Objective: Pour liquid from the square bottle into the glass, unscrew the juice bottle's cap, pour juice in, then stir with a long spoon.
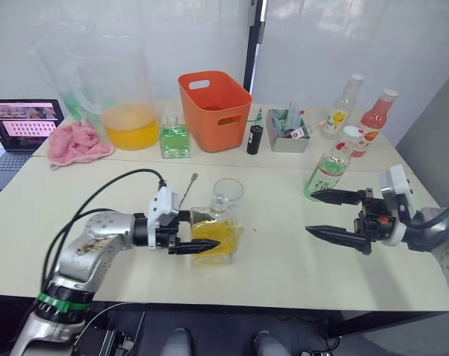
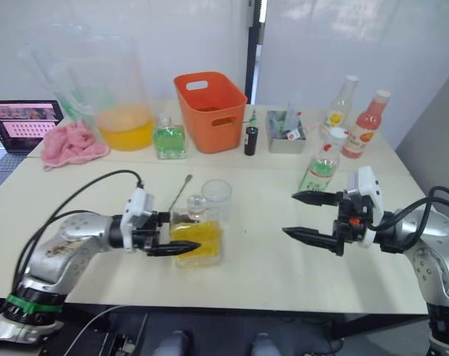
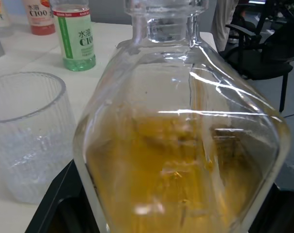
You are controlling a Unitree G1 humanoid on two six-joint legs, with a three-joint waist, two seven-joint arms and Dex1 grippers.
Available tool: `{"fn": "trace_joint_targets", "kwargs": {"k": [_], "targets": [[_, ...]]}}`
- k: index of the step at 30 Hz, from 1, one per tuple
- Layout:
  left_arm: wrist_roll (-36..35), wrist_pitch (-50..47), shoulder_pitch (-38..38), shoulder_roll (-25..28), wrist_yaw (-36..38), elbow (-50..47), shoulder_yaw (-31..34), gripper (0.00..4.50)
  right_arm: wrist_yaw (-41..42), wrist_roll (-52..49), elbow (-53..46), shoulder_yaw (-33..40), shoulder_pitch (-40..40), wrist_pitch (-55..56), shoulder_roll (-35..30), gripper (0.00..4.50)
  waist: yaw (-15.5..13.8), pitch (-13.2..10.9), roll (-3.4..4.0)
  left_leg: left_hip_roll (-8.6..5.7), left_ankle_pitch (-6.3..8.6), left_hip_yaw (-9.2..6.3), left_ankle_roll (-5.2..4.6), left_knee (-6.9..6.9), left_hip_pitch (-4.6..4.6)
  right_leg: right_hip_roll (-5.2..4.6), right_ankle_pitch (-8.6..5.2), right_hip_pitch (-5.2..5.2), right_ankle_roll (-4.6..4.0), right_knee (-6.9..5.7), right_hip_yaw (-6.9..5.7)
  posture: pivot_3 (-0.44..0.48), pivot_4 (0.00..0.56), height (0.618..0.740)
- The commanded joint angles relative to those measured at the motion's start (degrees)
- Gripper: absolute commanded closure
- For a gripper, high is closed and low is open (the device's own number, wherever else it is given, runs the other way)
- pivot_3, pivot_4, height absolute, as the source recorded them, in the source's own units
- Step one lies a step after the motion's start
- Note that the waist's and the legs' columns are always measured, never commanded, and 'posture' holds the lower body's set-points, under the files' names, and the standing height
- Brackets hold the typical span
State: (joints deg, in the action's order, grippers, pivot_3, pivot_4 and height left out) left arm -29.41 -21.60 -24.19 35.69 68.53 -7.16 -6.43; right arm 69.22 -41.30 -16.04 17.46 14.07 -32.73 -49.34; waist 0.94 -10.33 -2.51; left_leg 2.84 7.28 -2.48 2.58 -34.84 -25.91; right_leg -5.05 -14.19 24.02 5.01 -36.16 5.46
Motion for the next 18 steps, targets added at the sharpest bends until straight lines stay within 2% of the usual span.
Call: {"fn": "trace_joint_targets", "kwargs": {"k": [1, 8, 13, 15, 17, 18], "targets": [[0.61, 4.49, -3.87, -1.87, 1.95, 0.54, -0.10, 1.70, -1.19, -2.12, -3.26, 3.90, -1.58, -0.17, -1.21, 0.00, 0.03, 0.00, 0.00, 0.00, 0.00, 0.00, 0.00, 0.00, 0.00, 0.01, 0.00, 0.01, 0.01, 0.00, 0.00, 0.000, 0.150, 0.738], [7.18, 9.99, -4.98, -2.98, 4.28, 5.50, -4.61, 1.70, -2.67, -2.89, -4.98, 5.02, -4.84, -1.10, -2.25, 0.00, -0.02, 0.01, 0.02, 0.00, -0.01, -0.01, -0.01, -0.03, 0.00, 0.02, 0.01, -0.01, 0.02, -0.02, 0.03, 0.000, 0.150, 0.738], [7.61, 10.52, -6.25, -2.82, 7.07, 9.41, -5.08, 1.70, -3.26, -3.59, -5.17, 3.14, -3.66, -1.14, -1.82, 0.00, -0.13, 0.02, 0.04, -0.01, -0.02, -0.02, -0.03, -0.12, 0.04, 0.02, 0.01, -0.12, 0.10, 0.00, 0.03, 0.000, 0.150, 0.738], [7.54, 10.49, -6.69, -2.37, 7.67, 10.48, -4.52, 0.65, -3.50, -3.48, -4.52, 2.17, -2.36, -1.34, -2.00, 0.00, -0.06, 0.03, 0.05, -0.01, -0.02, -0.03, -0.04, -0.12, 0.06, 0.02, 0.00, -0.14, 0.11, -0.01, 0.03, 0.000, 0.150, 0.738], [6.80, 9.37, -6.39, -2.02, 7.76, 9.77, -3.88, 0.02, -3.27, -3.18, -3.79, 1.17, -1.38, -1.41, -2.30, 0.00, 0.10, 0.03, 0.05, -0.01, -0.03, -0.03, -0.04, -0.11, 0.09, 0.02, 0.01, -0.13, 0.11, -0.03, 0.03, 0.000, 0.150, 0.738], [6.57, 8.97, -6.12, -1.95, 7.66, 9.23, -3.74, 0.02, -3.14, -3.16, -3.72, 1.04, -1.34, -1.38, -2.42, 0.00, 0.09, 0.03, 0.05, 0.00, -0.03, -0.04, -0.04, -0.10, 0.09, 0.03, 0.01, -0.13, 0.11, -0.04, 0.03, 0.000, 0.150, 0.738]]}}
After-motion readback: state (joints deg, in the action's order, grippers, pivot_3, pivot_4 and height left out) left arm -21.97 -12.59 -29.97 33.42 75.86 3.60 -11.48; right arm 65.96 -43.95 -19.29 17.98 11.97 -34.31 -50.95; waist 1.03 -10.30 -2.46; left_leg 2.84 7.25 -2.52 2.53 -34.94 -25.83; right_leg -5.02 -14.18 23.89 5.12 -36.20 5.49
